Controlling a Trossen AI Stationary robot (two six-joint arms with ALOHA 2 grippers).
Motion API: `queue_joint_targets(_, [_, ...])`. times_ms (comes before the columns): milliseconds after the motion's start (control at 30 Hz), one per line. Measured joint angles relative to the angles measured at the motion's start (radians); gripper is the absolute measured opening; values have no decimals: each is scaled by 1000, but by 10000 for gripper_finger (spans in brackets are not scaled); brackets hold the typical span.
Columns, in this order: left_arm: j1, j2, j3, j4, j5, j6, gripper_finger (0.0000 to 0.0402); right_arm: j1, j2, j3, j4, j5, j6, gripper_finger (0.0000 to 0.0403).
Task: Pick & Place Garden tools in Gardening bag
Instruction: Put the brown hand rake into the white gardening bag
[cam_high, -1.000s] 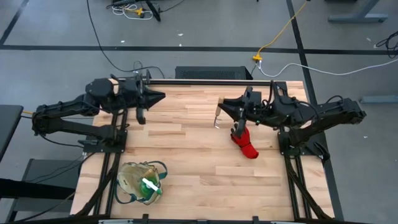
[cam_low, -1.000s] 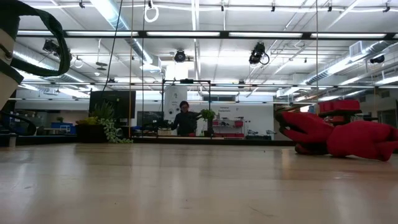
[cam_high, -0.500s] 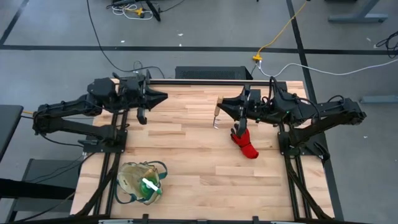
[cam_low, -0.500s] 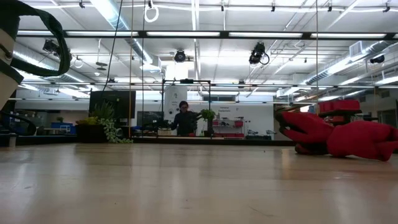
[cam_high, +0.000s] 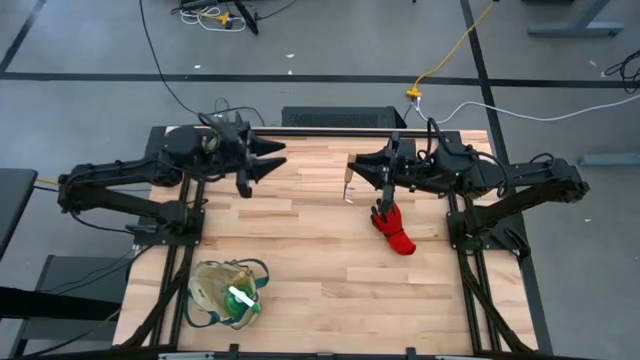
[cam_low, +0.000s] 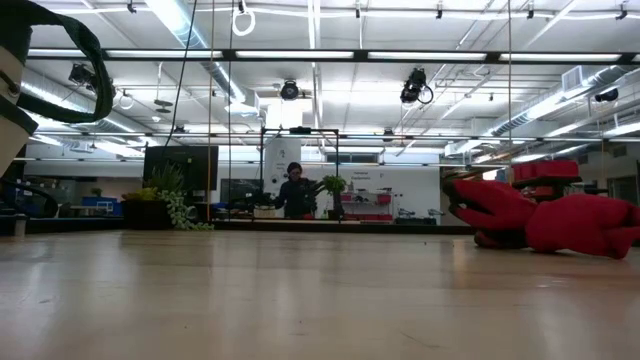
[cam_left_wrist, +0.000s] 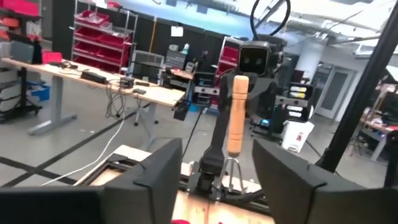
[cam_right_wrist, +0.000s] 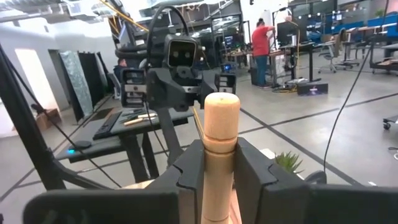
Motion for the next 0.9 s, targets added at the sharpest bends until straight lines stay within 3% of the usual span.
queue_joint_targets(300, [0, 78, 0, 123, 51, -45, 274, -7, 0, 0, -15, 1, 0, 58])
queue_joint_targets(900, [0, 295, 0, 369, 182, -96, 280, -7, 0, 0, -14, 1, 0, 58])
